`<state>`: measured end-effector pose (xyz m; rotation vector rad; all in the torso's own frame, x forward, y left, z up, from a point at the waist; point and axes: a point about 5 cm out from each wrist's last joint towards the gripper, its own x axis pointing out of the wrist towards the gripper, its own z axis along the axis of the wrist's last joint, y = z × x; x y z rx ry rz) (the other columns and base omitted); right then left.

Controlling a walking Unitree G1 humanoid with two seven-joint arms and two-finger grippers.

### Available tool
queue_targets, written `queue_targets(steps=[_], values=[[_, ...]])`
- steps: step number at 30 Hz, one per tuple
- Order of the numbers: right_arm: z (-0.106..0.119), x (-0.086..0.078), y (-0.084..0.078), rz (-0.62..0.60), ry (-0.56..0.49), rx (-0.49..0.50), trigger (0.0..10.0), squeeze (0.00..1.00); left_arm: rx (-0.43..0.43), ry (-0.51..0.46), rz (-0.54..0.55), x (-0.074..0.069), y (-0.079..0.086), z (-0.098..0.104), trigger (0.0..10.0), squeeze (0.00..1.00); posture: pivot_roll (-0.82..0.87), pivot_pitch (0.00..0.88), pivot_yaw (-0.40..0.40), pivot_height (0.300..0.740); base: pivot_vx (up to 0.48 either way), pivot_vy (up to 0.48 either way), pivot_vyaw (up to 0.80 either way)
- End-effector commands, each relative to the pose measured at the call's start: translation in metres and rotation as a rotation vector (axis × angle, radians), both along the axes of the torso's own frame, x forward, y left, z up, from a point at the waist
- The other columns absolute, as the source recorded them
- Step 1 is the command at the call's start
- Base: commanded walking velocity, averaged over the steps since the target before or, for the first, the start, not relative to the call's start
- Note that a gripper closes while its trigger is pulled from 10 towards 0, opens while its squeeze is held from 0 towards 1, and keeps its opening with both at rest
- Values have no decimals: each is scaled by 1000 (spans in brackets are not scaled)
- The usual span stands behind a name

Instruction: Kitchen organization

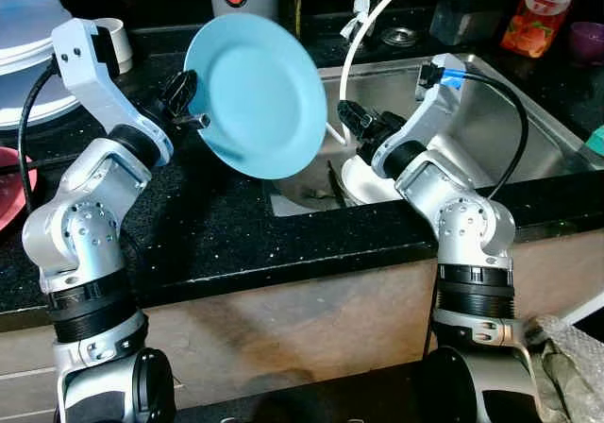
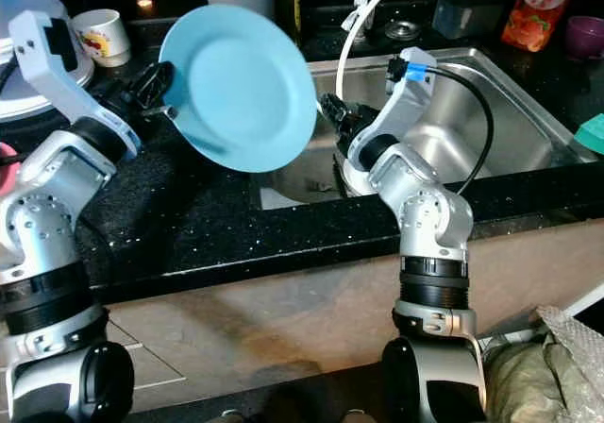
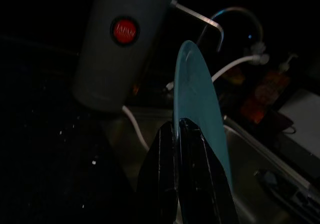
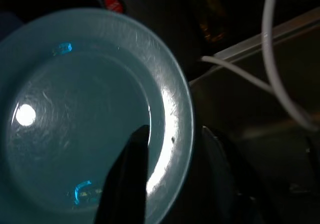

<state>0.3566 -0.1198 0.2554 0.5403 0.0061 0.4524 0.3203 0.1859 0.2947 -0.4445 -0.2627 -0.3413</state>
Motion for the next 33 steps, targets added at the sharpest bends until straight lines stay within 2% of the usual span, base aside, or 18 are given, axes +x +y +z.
queue_targets(steps=[1, 7, 8, 9, 10, 14, 16, 18, 25, 29, 31, 32, 33], values=[[6, -2, 3, 25, -16, 24, 10000, 1000, -21, -56, -19, -4, 0, 8, 0, 0, 9, 96, 23, 740, 0, 0, 0], [9, -5, 5, 77, 8, 109, 10000, 1000, -71, -59, -39, -5, 3, 9, 0, 0, 8, 96, 23, 740, 0, 0, 0], [11, -6, 6, 100, 12, 146, 10000, 753, -79, -57, -46, -5, 3, 9, 0, 0, 9, 95, 22, 740, 0, 0, 0], [12, -6, 7, 117, 15, 172, 10000, 753, -83, -56, -50, -5, 3, 9, 0, 0, 9, 95, 22, 740, 0, 0, 0], [14, -8, 8, 138, 13, 196, 10000, 0, -94, -56, -54, -5, 3, 9, 0, 0, 10, 96, 22, 740, 0, 0, 0], [21, -12, 11, 203, -1, 272, 10000, 0, -110, -54, -69, -5, 2, 9, 0, 0, 10, 95, 21, 740, 0, 0, 0], [28, -17, 16, 275, -18, 357, 10000, 0, -126, -41, -90, -6, -1, 7, 0, 0, 8, 94, 22, 740, 0, 0, 0], [29, -18, 17, 286, -21, 369, 10000, 0, -128, -38, -95, -6, -1, 6, 0, 0, 8, 94, 22, 740, 0, 0, 0], [28, -28, 25, 365, -10, 313, 10000, 0, -156, -17, -117, -6, -6, 3, 0, 0, 4, 93, 20, 740, 0, 0, 0], [28, -29, 26, 355, -16, 284, 10000, 0, -162, -20, -115, -7, -6, 4, 0, 0, 4, 93, 20, 740, 0, 0, 0], [27, -22, 19, 258, -31, 233, 10000, 0, -164, -24, -109, -7, -4, 5, 0, 0, 5, 86, 20, 740, 0, 0, 0], [27, -22, 19, 258, -31, 233, 10000, 0, -164, -24, -109, -7, -4, 5, 0, 0, 5, 86, 20, 740, 0, 0, 0], [24, -16, 13, 172, -27, 171, 10000, 0, -166, -27, -108, -7, -2, 6, 0, 0, 5, 86, 20, 740, 0, 0, 0]])
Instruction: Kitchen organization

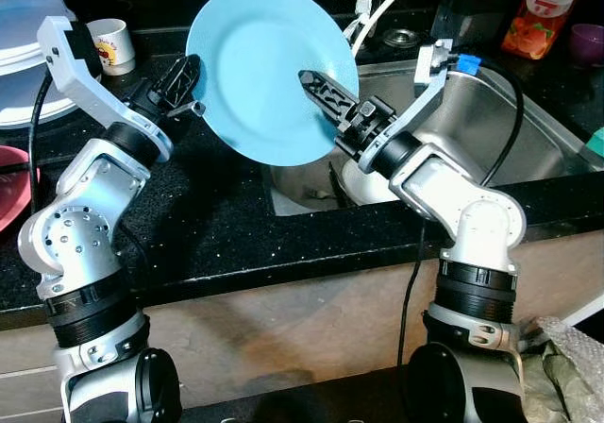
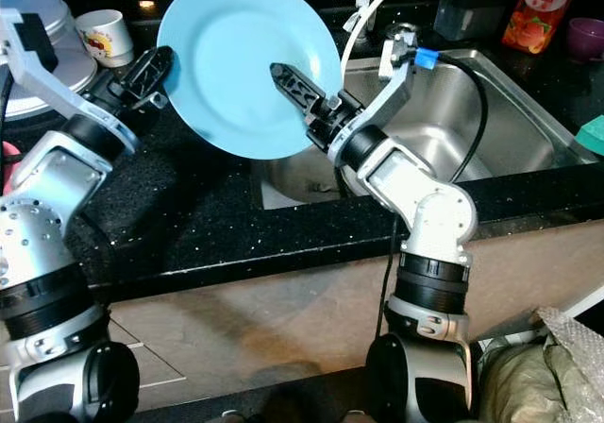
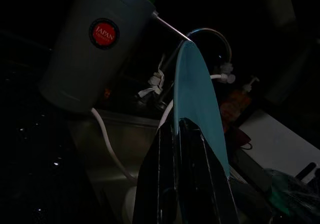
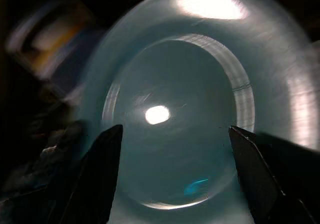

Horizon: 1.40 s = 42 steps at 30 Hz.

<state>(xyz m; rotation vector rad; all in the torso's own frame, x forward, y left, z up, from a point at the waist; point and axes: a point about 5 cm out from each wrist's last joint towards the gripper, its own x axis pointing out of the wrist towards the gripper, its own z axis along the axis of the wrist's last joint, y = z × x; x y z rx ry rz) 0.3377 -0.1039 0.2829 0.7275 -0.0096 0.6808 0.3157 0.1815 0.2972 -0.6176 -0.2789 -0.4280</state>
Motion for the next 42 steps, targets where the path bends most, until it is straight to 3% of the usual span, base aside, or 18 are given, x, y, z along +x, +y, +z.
queue_targets(steps=[1, 6, 11, 21, 22, 23, 24, 25, 40, 41, 42], values=[[-6, 9, -10, -119, 24, -38, 10000, 0, -7, -18, 0, -3, 3, 4, 0, 0, 6, 85, 19, 740, 0, 0, 0], [-10, 17, -24, -237, 59, -37, 10000, 0, -24, -17, -16, -4, 3, 5, 0, 0, 8, 83, 19, 740, 0, 0, 0], [-14, 17, -23, -248, 69, -37, 10000, 0, -28, -11, -40, -5, -2, 4, 0, 0, 9, 81, 21, 740, 0, 0, 0], [-5, 2, 3, 8, 63, 197, 10000, 0, -32, 13, -82, -5, -9, 0, 0, 0, 8, 86, 24, 740, 0, 0, 0], [-4, 1, 4, 22, 61, 217, 5961, 0, -32, 15, -82, -5, -9, 0, 0, 0, 8, 88, 25, 740, 0, 0, 0], [-3, 0, 4, 29, 59, 233, 1255, 0, -32, 17, -81, -5, -10, -1, 0, 0, 7, 89, 23, 740, 0, 0, 0], [-2, 0, 4, 32, 58, 241, 1255, 0, -31, 19, -81, -5, -10, -1, 0, 0, 7, 89, 23, 740, 0, 0, 0], [-1, -1, 3, 34, 55, 252, 0, 0, -27, 23, -79, -5, -10, -2, 0, 0, 8, 92, 23, 740, 0, 0, 0], [3, -2, -3, 33, 39, 293, 0, 0, 14, 58, -36, -3, -5, -7, 0, 20, 10, 96, 22, 740, 0, 0, 0], [3, -1, -4, 30, 39, 296, 0, 0, 24, 67, -34, -2, -5, -8, 863, 976, 10, 96, 22, 740, 0, 0, 0], [3, -1, -4, 30, 39, 296, 0, 0, 24, 67, -34, -2, -5, -8, 863, 976, 10, 96, 22, 740, 0, 0, 0]])
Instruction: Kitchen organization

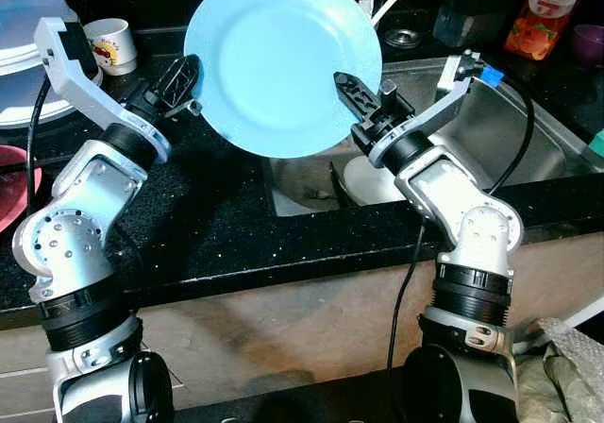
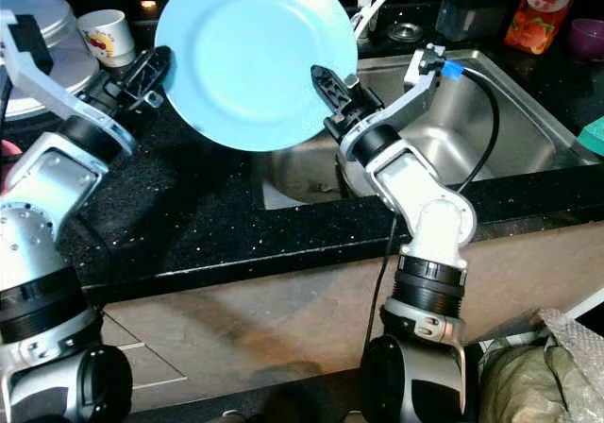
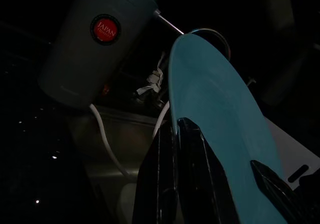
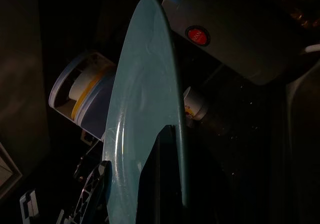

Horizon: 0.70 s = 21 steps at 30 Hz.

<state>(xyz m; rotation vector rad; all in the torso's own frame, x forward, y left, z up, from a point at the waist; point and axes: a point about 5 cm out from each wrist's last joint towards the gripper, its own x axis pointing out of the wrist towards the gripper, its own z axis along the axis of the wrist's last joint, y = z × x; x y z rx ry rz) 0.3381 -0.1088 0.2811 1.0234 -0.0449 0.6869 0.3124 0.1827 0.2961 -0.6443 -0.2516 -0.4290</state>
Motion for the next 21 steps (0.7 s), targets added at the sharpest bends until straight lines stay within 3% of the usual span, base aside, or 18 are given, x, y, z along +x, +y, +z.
queue_targets(steps=[1, 2, 5, 6, 13, 14, 16, 17, 18, 19, 20, 21], values=[[5, -1, 0, 0, -19, 12, 0, 0, 54, 47, -23, 2, -6, -8, 9490, 1000, 10, 96, 22, 740, 0, 0, 0], [6, -1, -1, -6, -18, 15, 0, 0, 57, 49, -24, 2, -7, -9, 10000, 1000, 10, 96, 22, 740, 0, 0, 0], [7, 5, -13, -66, -8, 30, 0, 0, 82, 75, 48, 6, -2, -10, 10000, 1000, 11, 96, 23, 740, 0, 0, 0], [7, 7, -17, -88, -5, 31, 0, 0, 80, 77, 65, 8, 0, -10, 10000, 0, 12, 98, 24, 740, 0, 0, 0], [8, 13, -37, -189, 5, 32, 0, 0, 98, 78, 98, 9, 6, -9, 10000, 0, 13, 99, 26, 740, 0, 0, 0], [6, 20, -56, -310, 34, 31, 0, 0, 119, 79, 154, 11, 12, -10, 10000, 0, 12, 99, 28, 740, 0, 0, 0], [5, 22, -62, -347, 46, 31, 0, 0, 128, 81, 179, 12, 15, -10, 10000, 0, 12, 99, 28, 740, 0, 0, 0], [2, 26, -70, -439, 44, -100, 0, 0, 264, 82, 278, 16, 20, -13, 10000, 0, 13, 101, 29, 740, 0, 0, 0], [2, 26, -70, -439, 44, -100, 0, 0, 264, 82, 278, 16, 20, -13, 10000, 0, 13, 101, 29, 740, 0, 0, 0], [2, 28, -70, -489, 3, -263, 0, 0, 425, 78, 302, 18, 17, -18, 10000, 0, 16, 105, 30, 740, 0, 0, 0], [1, 29, -67, -489, -16, -331, 0, 0, 464, 74, 278, 18, 13, -20, 10000, 0, 16, 105, 30, 740, 0, 0, 0], [2, 29, -62, -479, -67, -430, 4902, 0, 522, 60, 238, 18, 5, -23, 10000, 0, 15, 107, 33, 740, 0, 0, 0]])
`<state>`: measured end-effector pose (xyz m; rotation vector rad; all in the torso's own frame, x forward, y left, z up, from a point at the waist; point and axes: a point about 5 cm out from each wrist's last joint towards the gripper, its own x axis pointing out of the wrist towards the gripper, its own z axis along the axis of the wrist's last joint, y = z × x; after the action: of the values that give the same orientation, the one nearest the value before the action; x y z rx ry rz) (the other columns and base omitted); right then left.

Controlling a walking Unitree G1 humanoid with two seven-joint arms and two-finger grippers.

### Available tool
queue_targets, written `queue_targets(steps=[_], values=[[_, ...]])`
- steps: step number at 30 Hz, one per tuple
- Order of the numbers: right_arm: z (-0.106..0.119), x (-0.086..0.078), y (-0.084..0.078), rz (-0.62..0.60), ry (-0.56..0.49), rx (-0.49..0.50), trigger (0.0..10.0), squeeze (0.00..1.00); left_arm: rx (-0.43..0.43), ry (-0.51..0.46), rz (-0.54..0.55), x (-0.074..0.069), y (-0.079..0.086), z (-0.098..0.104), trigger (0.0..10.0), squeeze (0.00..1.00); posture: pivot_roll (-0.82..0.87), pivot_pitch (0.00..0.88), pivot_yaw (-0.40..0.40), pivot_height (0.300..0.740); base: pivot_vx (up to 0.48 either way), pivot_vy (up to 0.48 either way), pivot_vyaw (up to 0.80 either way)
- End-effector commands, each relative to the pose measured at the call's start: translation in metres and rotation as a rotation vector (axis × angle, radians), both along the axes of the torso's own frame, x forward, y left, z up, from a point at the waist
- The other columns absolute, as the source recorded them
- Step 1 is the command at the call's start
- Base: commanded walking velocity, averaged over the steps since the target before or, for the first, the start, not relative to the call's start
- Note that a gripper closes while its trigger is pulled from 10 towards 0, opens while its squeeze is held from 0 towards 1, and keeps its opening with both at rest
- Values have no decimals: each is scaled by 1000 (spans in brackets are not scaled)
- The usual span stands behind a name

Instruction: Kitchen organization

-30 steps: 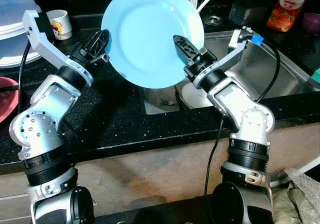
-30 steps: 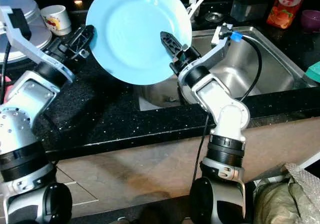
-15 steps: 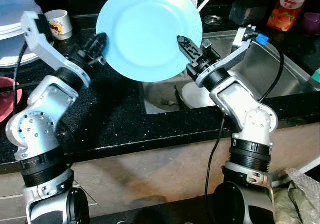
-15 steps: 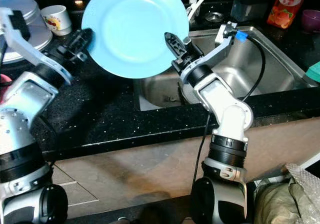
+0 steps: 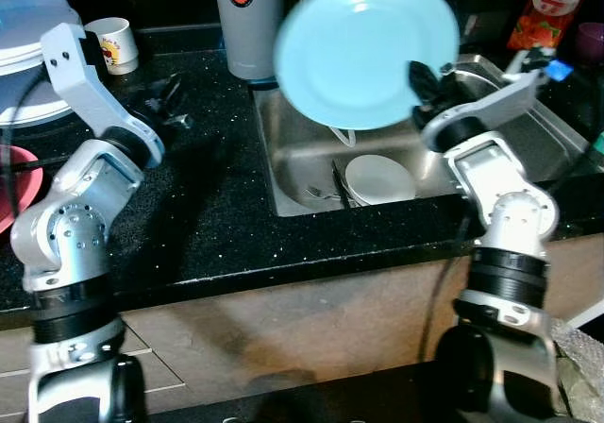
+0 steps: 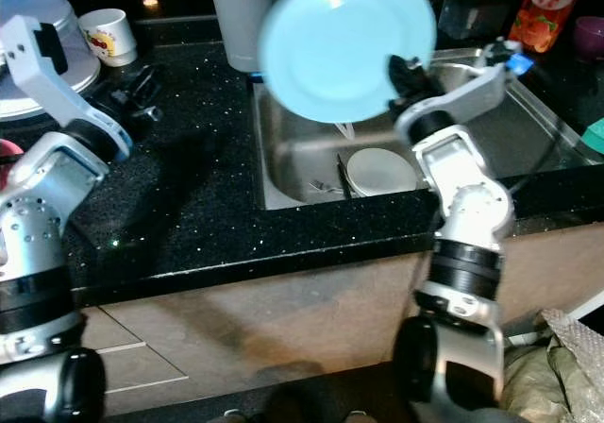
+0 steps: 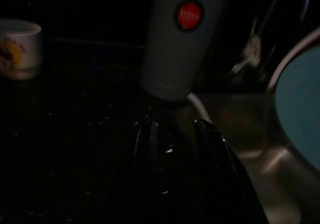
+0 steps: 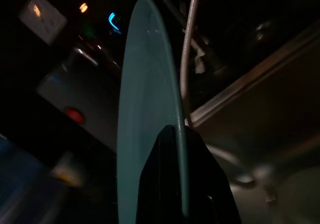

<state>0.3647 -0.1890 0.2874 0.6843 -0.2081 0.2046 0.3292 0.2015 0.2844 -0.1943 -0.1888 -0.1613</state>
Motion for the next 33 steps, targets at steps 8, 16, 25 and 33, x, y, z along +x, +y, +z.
queue_targets(steps=[8, 16, 25, 33], values=[[-20, 15, 52, 83, -76, -785, 10000, 0, 428, 28, -364, -5, -70, -32, 10000, 0, 17, 124, 42, 740, 0, 0, 0], [-50, 24, 67, 181, -82, -1231, 10000, 0, 529, 86, -511, -10, -83, -51, 10000, 0, 25, 123, 37, 740, 0, 0, 0], [-64, 32, 60, 223, -34, -1389, 10000, 0, 436, 83, -600, -14, -93, -56, 10000, 0, 32, 125, 36, 740, 0, 0, 0], [-69, 37, 51, 216, 28, -1407, 10000, 0, 447, 106, -666, -17, -97, -59, 10000, 0, 32, 113, 45, 740, 0, 0, 0]])
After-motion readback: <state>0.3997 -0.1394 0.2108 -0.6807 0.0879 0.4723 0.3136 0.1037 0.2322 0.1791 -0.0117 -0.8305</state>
